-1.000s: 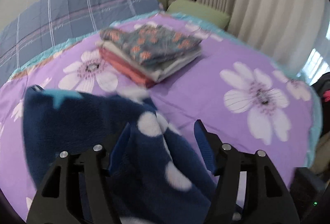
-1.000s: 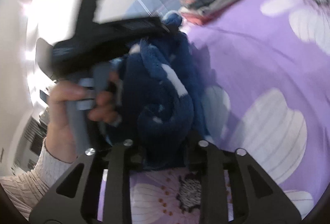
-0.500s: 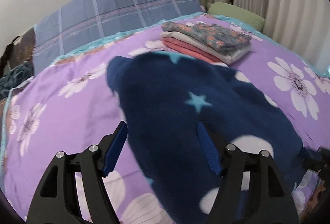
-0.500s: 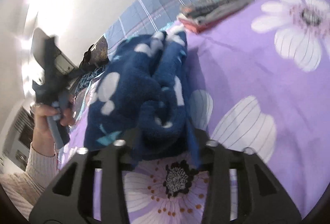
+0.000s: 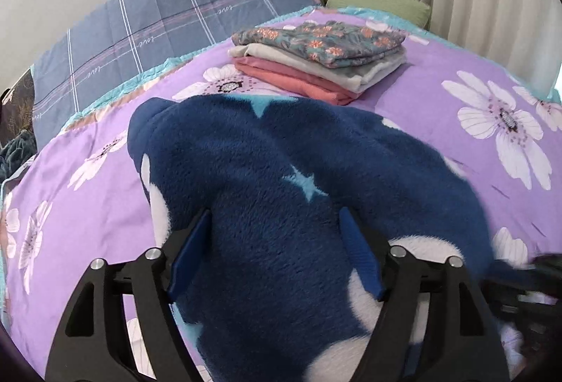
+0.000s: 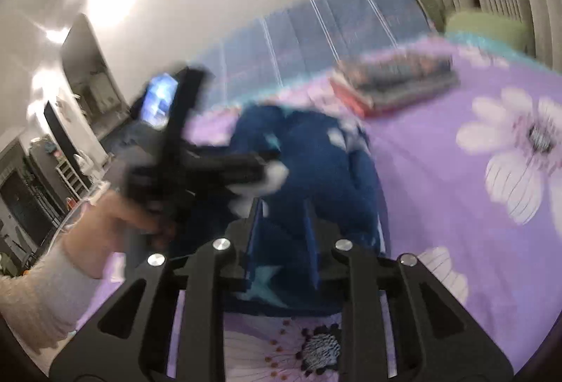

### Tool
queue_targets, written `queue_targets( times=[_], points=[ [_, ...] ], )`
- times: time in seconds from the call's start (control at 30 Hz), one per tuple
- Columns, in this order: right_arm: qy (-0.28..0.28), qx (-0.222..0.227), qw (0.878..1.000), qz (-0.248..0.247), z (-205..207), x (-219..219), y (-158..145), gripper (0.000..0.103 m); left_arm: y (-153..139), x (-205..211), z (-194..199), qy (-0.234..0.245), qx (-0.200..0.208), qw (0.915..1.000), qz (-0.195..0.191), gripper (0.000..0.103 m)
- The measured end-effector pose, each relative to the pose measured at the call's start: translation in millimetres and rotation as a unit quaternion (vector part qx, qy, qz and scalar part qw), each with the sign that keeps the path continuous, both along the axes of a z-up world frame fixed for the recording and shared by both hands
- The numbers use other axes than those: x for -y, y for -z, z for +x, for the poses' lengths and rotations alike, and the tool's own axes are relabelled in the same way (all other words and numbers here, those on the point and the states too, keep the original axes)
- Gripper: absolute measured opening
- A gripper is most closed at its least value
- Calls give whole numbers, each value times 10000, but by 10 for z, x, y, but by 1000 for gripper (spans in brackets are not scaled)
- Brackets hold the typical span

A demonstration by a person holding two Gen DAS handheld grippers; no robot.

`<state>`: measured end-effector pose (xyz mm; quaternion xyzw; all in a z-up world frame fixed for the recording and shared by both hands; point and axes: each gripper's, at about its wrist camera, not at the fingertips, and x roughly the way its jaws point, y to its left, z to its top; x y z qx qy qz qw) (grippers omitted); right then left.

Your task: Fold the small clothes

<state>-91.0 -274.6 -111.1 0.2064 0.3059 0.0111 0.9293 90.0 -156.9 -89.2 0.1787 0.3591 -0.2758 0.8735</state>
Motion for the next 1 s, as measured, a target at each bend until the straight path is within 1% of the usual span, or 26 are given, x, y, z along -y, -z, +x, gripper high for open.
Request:
queue_targets(
  times=[0.03, 0.07, 0.1, 0.17, 0.23, 0.27, 0.3, 0.33, 0.37, 0.43, 0.5, 0.53, 0.6, 0.63, 0.67, 0.73, 0.83, 0.87, 0.93, 1.0],
  points=[
    [56, -304, 9993, 220, 123, 79, 203, 9, -11, -26, -38, 65, 93, 9999, -38, 79],
    [62, -360, 9985, 418, 146, 126, 310, 9, -26, -38, -69, 94, 181, 9998, -36, 80],
    [87, -351, 9982, 475, 144, 140, 345, 9, -53, -64, -120, 110, 288, 9995, -17, 81],
    [90, -383, 9990, 215, 134, 87, 318, 9, -136, -180, -263, 104, 400, 9991, -88, 83],
    [88, -446, 9989, -112, 154, 13, 292, 9, -223, -417, -480, 54, 437, 9984, -358, 87],
    [79, -478, 9986, -188, 175, 1, 297, 9, -239, -490, -578, 23, 465, 9980, -434, 89],
    [68, -490, 9987, -142, 164, 20, 302, 9, -246, -627, -754, -27, 542, 9973, -505, 92],
    [58, -506, 9987, -32, 176, 60, 323, 10, -237, -690, -870, -18, 594, 9969, -517, 93],
    [48, -527, 9985, 138, 191, 115, 347, 10, -211, -771, -1022, 13, 657, 9966, -492, 93],
    [-8, -568, 9978, 349, 223, 171, 378, 10, -117, -900, -1320, 26, 810, 9963, -276, 94],
    [-72, -608, 9975, 349, 217, 160, 353, 10, 1, -960, -1537, 59, 870, 9962, -73, 94],
    [-89, -631, 9974, 333, 222, 153, 340, 10, 91, -949, -1617, 148, 765, 9970, 28, 94],
    [-77, -662, 9972, 325, 196, 131, 332, 10, 221, -882, -1663, 241, 616, 9976, 191, 94],
    [-58, -681, 9971, 321, 194, 123, 330, 10, 312, -797, -1666, 243, 587, 9975, 325, 94],
    [-16, -704, 9971, 305, 203, 107, 323, 10, 356, -740, -1660, 238, 603, 9972, 377, 94],
    [46, -727, 9971, 241, 199, 76, 305, 10, 401, -632, -1633, 220, 652, 9970, 355, 94],
    [121, -729, 9973, -9, 196, 15, 300, 11, 391, -481, -1563, 156, 634, 9977, 182, 94],
    [148, -726, 9972, -84, 193, -8, 297, 11, 393, -433, -1537, 106, 652, 9977, 180, 94],
    [199, -714, 9972, -105, 193, -16, 303, 11, 431, -322, -1507, -163, 883, 9949, 450, 94],
    [230, -714, 9971, -109, 207, -9, 309, 11, 474, -334, -1419, -519, 1161, 9887, 798, 95]
  ],
)
